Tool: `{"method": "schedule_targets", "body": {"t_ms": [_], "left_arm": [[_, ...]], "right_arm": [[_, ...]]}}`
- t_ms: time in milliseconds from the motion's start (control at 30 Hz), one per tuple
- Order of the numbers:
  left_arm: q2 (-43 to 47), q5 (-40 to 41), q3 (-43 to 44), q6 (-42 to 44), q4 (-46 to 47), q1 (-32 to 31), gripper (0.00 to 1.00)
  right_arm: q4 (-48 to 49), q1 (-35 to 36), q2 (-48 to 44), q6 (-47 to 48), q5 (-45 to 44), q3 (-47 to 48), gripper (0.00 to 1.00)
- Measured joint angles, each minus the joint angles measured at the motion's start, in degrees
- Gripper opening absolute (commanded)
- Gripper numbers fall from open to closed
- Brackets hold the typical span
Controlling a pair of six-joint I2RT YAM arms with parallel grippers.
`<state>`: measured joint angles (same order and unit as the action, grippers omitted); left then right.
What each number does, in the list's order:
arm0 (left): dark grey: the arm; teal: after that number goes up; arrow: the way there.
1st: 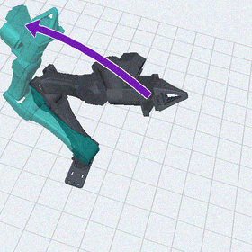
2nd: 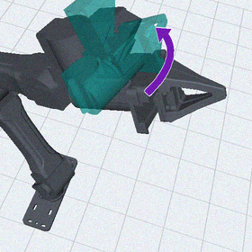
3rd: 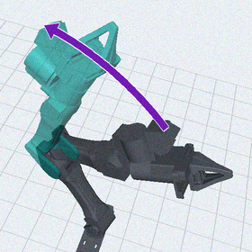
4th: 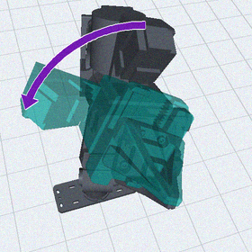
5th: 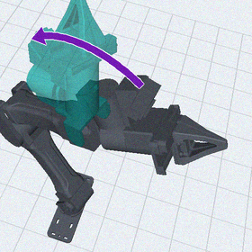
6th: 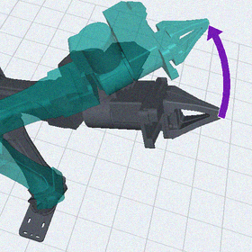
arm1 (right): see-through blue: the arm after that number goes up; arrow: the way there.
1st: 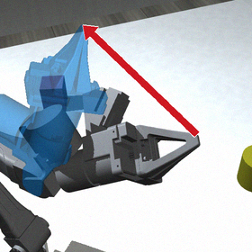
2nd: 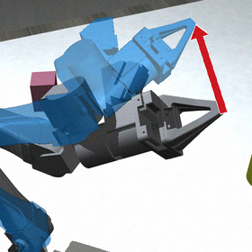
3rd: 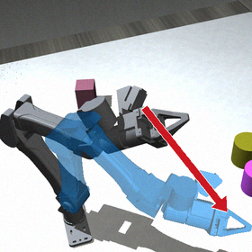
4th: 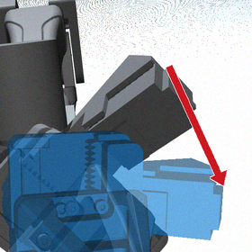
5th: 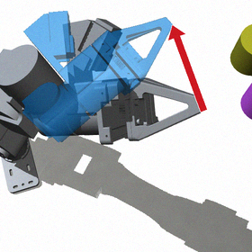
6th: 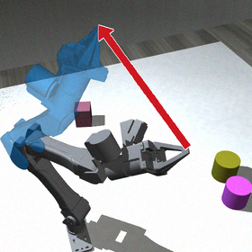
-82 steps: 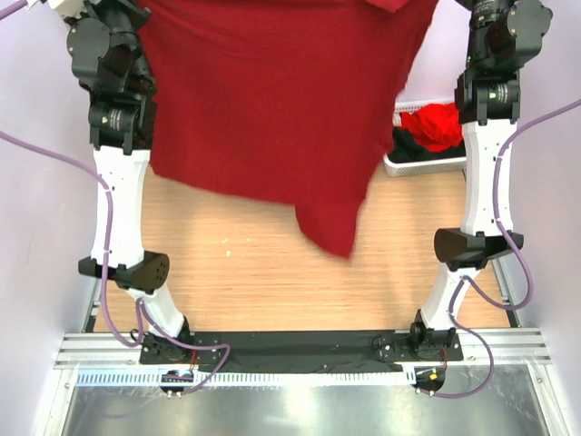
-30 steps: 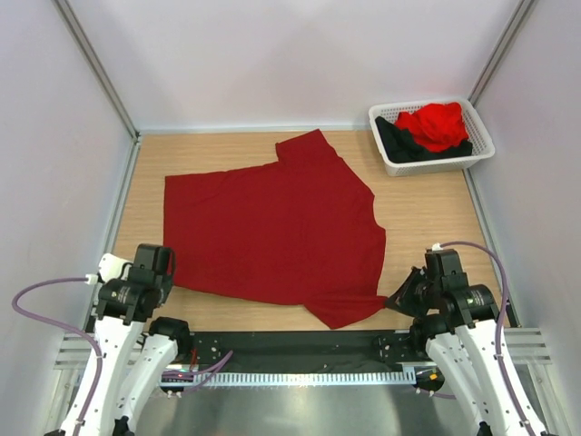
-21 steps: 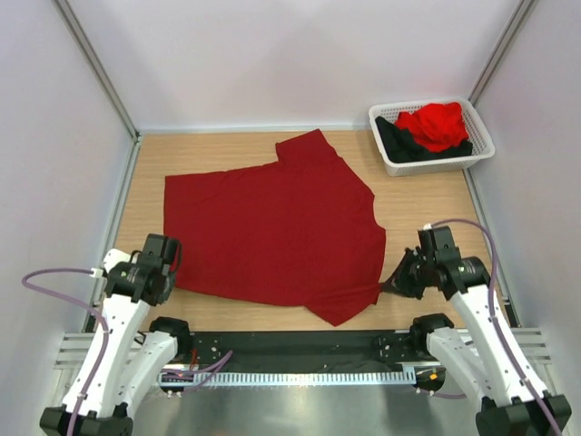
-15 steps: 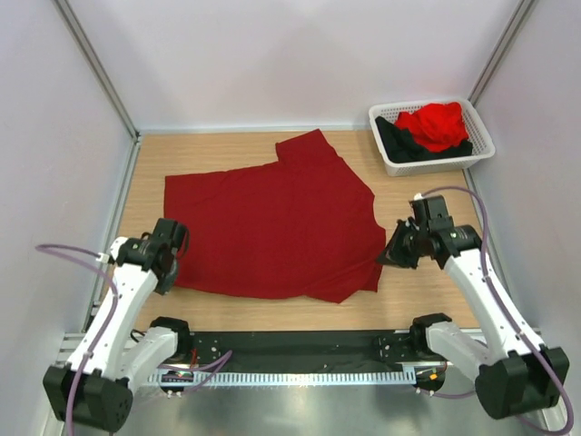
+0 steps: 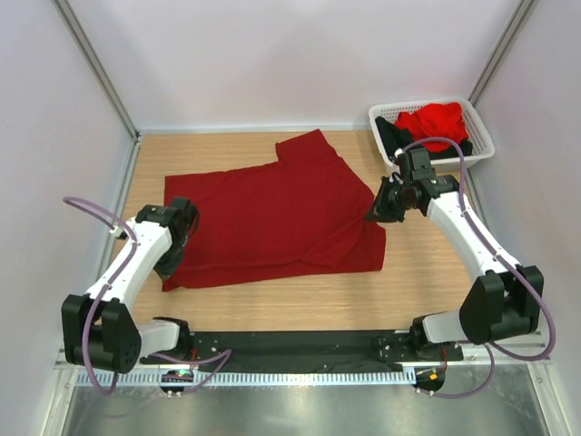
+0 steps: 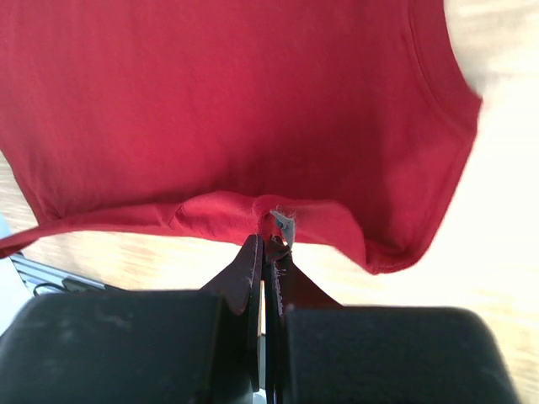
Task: Fold and stack the t-shirts
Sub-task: Fold the tshirt
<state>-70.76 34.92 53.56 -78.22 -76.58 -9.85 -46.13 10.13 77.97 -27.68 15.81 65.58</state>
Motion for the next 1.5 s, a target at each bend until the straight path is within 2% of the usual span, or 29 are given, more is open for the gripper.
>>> {"method": "schedule_targets", "body": {"t_ms": [300,500,1233,1500], "left_arm": [[-4.42,0.02,3.72,1.81,-0.15,1.92,0.12],[-9.44,-0.02,4.57,4.39,1.11,4.22,0.11],[-19.71,-0.55,7.28,11.47,6.73,8.66,0.08],[-22.75,-1.09,8.41,13.07,8.09,9.16,0.04]], "right_arm": [[1.99,0.02,9.77,1.14,1.38,8.68,0.01],[2.75,0.02,13.99,1.6,2.49,10.38,0.01],[6.4,0.02,18.21,0.39,3.5,13.84,0.01],[7.13,0.02,21.07,0.33,3.54,14.56,0.01]]}}
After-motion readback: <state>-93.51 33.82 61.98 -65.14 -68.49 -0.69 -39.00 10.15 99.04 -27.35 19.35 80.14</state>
